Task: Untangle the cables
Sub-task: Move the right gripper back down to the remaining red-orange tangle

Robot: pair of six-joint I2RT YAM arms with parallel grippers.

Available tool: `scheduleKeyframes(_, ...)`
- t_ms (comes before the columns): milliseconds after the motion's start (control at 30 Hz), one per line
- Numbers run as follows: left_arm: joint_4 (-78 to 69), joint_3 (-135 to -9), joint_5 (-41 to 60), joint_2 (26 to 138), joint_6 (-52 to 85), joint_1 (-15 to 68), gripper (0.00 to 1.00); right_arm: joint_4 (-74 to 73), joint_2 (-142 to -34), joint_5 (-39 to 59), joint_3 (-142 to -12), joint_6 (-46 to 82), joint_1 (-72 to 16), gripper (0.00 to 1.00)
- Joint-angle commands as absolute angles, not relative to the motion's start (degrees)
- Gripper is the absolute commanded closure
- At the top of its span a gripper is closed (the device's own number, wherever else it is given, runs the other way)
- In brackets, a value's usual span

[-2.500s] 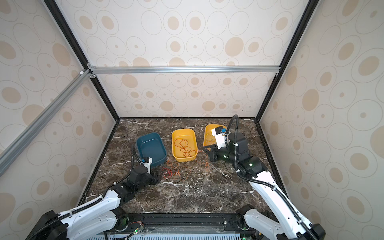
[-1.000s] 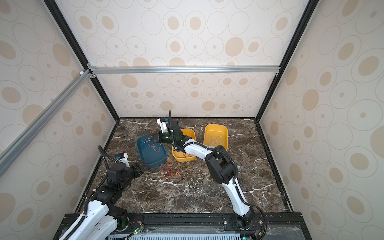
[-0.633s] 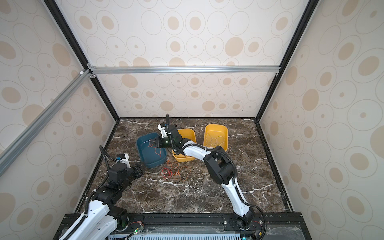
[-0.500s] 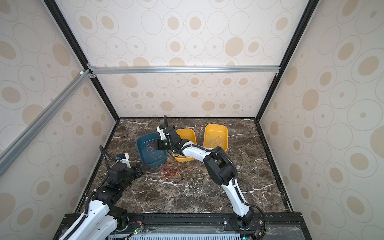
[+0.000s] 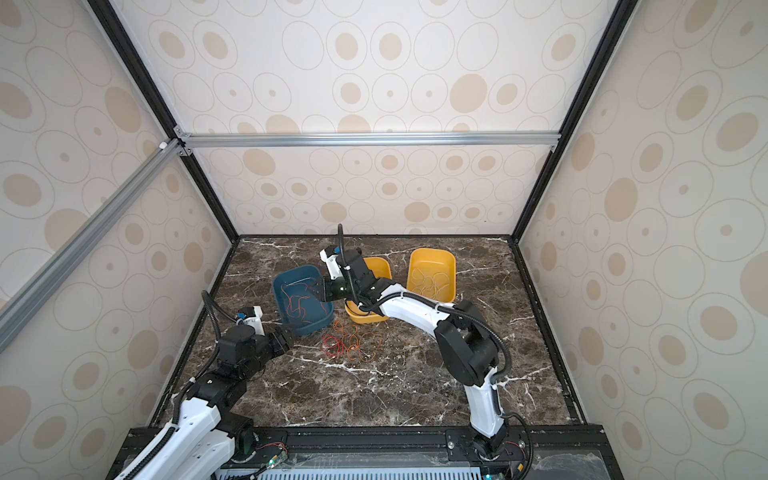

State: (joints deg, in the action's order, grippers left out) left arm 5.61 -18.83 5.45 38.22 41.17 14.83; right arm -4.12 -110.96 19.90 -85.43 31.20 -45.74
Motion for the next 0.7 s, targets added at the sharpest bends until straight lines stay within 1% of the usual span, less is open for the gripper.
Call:
scheduleKeyframes(0, 1.64, -18.05, 11.07, 39.47, 41.46, 14.58, 0.33, -3.0, -106.25, 19.49, -81.29, 29.6, -44.68, 0.62)
scheduleKeyframes(100, -1.24, -16.85, 13.61, 40.97, 42.3, 16.29, 0.34, -0.7, -101.99, 18.47, -76.8, 28.87, -43.88, 0.62)
scheduleKeyframes(333, -7.01, -14.93, 11.3, 45.25, 44.65, 24.57, 0.33, 8.8, -90.61, 11.22, -65.59, 23.97, -43.86, 0.61)
scheduleKeyframes(467, -11.49, -14.03, 10.01, 49.76, 45.69, 28.87, 0.33, 12.36, -85.44, 9.21, -59.19, 23.44, -43.77, 0.6)
scheduleKeyframes(600, -15.16, -14.31, 9.09, 55.23, 45.78, 31.73, 0.33, 12.68, -82.68, 8.81, -53.76, 24.45, -43.84, 0.54)
scheduleKeyframes(667, -15.76, -14.99, 8.36, 57.89, 45.55, 33.12, 0.34, 12.0, -82.48, 9.6, -51.81, 24.91, -43.82, 0.53)
